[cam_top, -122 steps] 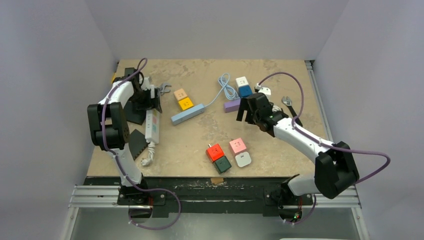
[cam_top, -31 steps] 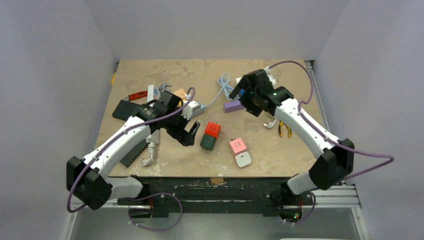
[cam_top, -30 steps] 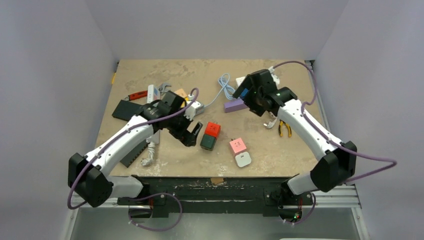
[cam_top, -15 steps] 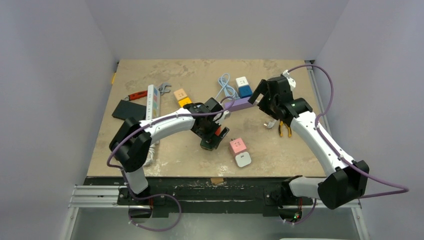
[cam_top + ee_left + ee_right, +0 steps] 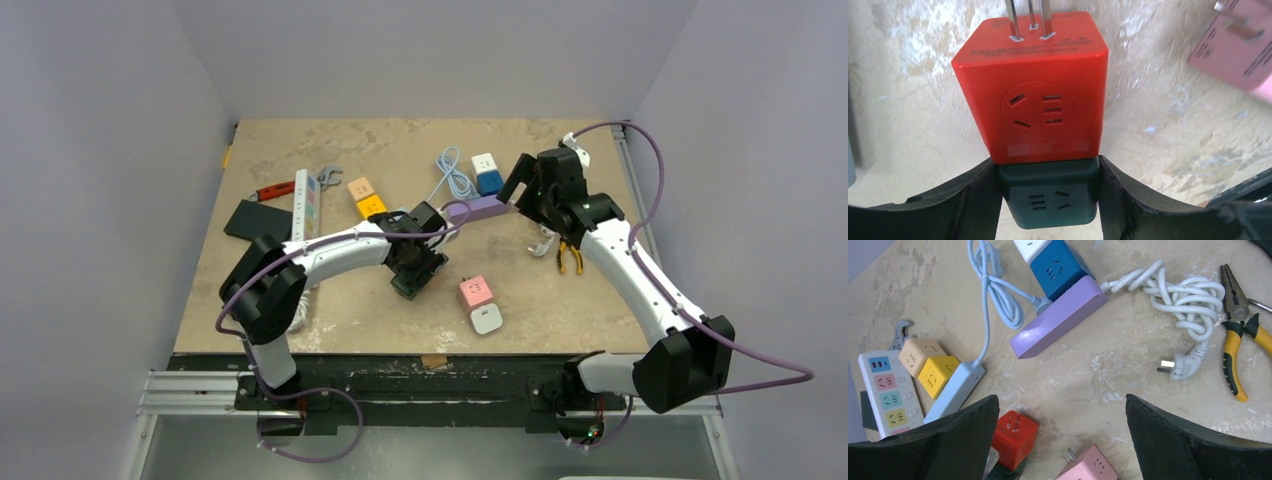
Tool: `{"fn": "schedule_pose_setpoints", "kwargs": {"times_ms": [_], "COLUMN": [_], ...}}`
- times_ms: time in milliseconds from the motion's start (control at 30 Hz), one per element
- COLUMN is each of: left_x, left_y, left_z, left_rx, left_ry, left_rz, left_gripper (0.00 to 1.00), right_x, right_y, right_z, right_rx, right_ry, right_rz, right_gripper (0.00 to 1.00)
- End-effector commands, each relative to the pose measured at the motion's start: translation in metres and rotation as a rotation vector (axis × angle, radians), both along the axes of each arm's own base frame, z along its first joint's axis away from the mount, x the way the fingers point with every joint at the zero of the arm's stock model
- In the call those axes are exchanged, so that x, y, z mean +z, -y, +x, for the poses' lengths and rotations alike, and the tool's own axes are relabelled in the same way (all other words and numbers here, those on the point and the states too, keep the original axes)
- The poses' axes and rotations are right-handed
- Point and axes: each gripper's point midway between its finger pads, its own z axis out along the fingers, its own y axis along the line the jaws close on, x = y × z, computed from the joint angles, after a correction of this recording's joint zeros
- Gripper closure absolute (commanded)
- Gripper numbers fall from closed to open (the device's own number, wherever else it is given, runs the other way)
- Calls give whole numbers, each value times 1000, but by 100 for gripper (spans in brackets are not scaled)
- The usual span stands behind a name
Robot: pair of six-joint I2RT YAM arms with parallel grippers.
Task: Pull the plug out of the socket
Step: Pick up the plug from the center of the board, then remove the plug from the socket.
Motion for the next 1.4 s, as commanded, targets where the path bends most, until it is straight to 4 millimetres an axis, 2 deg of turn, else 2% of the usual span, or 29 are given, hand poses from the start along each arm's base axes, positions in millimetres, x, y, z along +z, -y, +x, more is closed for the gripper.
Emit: {"fn": "schedule_pose_setpoints", "kwargs": {"times_ms": [0, 133, 200, 267, 367, 400, 567, 700, 833, 967, 1133, 1233, 1367], "left_x": [26, 51, 64, 82, 106, 114, 129, 141, 157, 172, 191, 196, 197], "left_y": [-13, -14, -18, -22, -34, -38, -60, -67, -65, -65, -66, -66, -66], "left_z": [-1, -20, -33, -51, -70, -74, -99, -112, -117, -117, -121, -124, -122], "left_rx": [-89, -283, -400, -519, -633, -660, -735, -780, -789, -784, -783, -778, -774], "left_ry": [103, 133, 144, 154, 174, 168, 70, 35, 36, 64, 91, 91, 99], "left_rz": [-12, -87, -121, -167, -206, -215, -257, -282, -322, -351, -385, -398, -392], "left_gripper": [87, 97, 100, 100, 100, 100, 100, 100, 100, 100, 100, 100, 100], "right_x": [24, 18, 11, 3, 10, 19, 52, 78, 77, 71, 81, 85, 78], "right_y": [-8, -30, -51, -77, -112, -121, -145, -161, -193, -204, -209, -217, -234], "right_z": [14, 17, 16, 5, -23, -35, -85, -114, -145, -161, -174, -182, -188], "right_rx": [56, 206, 388, 594, 896, 984, 1297, 1418, 1551, 1594, 1586, 1598, 1621], "right_ry": [95, 132, 164, 195, 308, 363, 587, 713, 730, 750, 848, 879, 864], "right_rz": [15, 31, 22, 54, 148, 180, 189, 238, 216, 212, 233, 245, 226], "right_gripper": [5, 7, 9, 11, 10, 9, 4, 2, 1, 1, 1, 1, 1]}}
